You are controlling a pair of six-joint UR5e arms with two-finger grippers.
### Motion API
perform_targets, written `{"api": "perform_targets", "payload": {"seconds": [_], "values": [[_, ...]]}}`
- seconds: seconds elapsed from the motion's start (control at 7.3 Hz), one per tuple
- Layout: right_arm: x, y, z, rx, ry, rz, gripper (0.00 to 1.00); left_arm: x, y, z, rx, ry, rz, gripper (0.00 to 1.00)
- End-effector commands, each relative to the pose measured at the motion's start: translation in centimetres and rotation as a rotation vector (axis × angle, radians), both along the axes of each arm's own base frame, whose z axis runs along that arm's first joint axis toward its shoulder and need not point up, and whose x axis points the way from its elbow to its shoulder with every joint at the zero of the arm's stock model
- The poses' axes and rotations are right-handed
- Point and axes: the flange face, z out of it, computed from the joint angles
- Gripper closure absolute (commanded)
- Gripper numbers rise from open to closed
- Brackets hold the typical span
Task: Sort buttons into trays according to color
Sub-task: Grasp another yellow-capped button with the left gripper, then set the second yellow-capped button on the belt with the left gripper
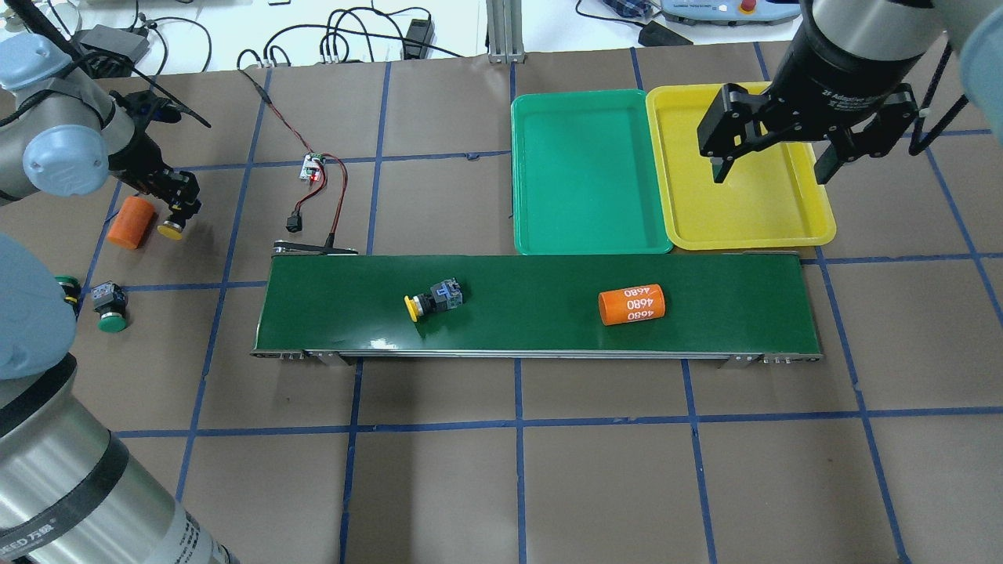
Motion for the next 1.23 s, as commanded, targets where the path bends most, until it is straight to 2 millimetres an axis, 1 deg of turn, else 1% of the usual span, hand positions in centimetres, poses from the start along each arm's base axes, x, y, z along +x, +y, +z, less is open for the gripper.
{"api": "perform_targets", "payload": {"seconds": [0.0,0.14,0.27,0.41,0.55,0.69,0.82,0.96,1.1], "values": [[0.0,0.0,0.0,0.001,0.0,0.0,0.0,-12.9,5.0,5.7,0.086,0.049,-0.311,1.0],[0.0,0.0,0.0,0.001,0.0,0.0,0.0,-17.1,8.9,6.3,0.098,0.06,-0.475,1.0],[0.0,0.0,0.0,0.001,0.0,0.0,0.0,-20.1,13.9,5.1,0.134,0.085,-0.628,1.0],[0.0,0.0,0.0,0.001,-0.002,0.0,0.0,-22.9,16.8,5.3,0.11,0.087,-0.808,1.0],[0.0,0.0,0.0,0.001,-0.002,0.0,0.0,-25.5,18.2,6.1,0.088,0.084,-0.977,1.0],[0.0,0.0,0.0,0.001,0.0,0.0,0.0,-27.2,18.9,6.1,0.083,0.087,-1.068,1.0],[0.0,0.0,0.0,0.001,0.0,0.0,0.0,-27.3,18.6,5.8,0.063,0.082,-1.145,1.0],[0.0,0.0,0.0,0.001,-0.001,0.005,0.0,-27.0,17.8,4.3,0.032,0.08,-1.202,1.0],[0.0,0.0,0.0,-0.002,0.007,0.013,0.0,-27.2,16.9,3.9,-0.015,0.046,-1.202,1.0]]}}
